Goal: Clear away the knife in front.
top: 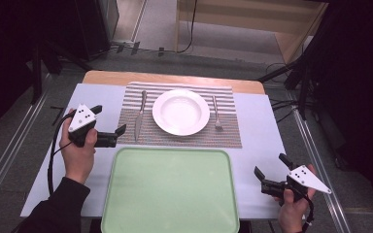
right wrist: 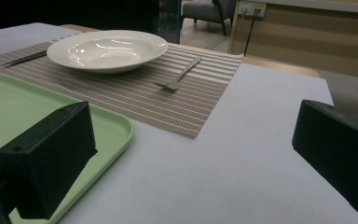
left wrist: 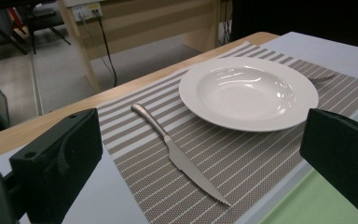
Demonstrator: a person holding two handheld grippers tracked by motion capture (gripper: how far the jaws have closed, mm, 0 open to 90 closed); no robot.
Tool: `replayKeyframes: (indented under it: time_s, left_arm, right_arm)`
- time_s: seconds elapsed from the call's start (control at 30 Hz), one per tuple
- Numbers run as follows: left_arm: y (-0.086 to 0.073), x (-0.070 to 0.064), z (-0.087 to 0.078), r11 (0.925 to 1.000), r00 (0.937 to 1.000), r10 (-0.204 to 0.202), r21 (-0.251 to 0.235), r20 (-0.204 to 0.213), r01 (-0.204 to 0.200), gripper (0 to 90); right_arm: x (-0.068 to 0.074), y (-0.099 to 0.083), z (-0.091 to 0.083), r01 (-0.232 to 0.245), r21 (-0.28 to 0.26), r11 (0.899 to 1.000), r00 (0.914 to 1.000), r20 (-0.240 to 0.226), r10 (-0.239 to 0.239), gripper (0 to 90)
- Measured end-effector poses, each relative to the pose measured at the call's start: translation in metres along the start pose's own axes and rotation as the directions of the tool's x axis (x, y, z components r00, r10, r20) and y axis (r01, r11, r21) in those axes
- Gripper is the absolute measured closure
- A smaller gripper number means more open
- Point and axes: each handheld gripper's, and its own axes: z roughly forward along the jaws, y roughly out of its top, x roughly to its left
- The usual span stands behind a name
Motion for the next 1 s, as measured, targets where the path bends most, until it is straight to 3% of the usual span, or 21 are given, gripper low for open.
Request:
replayKeyframes:
  time_s: [0.5, 0.63, 0.87, 1.0]
  left_arm:
    - [0.016, 0.009, 0.029, 0.9997, 0.9998, -0.005, 0.022, 0.022, 0.004, 0.0]
    - [0.02, 0.011, 0.037, 0.9992, 0.9987, -0.037, 0.02, 0.034, 0.036, 0.0]
    - [0.023, 0.012, 0.053, 0.9991, 0.9987, -0.011, 0.043, 0.05, 0.009, 0.0]
    - [0.024, 0.016, 0.061, 0.9981, 0.9987, -0.025, 0.058, 0.044, 0.022, 0.0]
  right_arm:
    - [0.002, 0.0, 0.001, 0.012, 0.006, 1.0, 0.9999, -0.009, -0.012, 0.0]
    - [0.002, -0.001, 0.001, 0.011, 0.006, 1.0, 0.9999, -0.009, -0.011, 0.0]
    - [0.002, -0.001, 0.002, 0.018, 0.007, 1.0, 0.9998, -0.008, -0.018, 0.0]
    - [0.002, -0.001, 0.002, 0.015, 0.011, 1.0, 0.9999, -0.009, -0.015, 0.0]
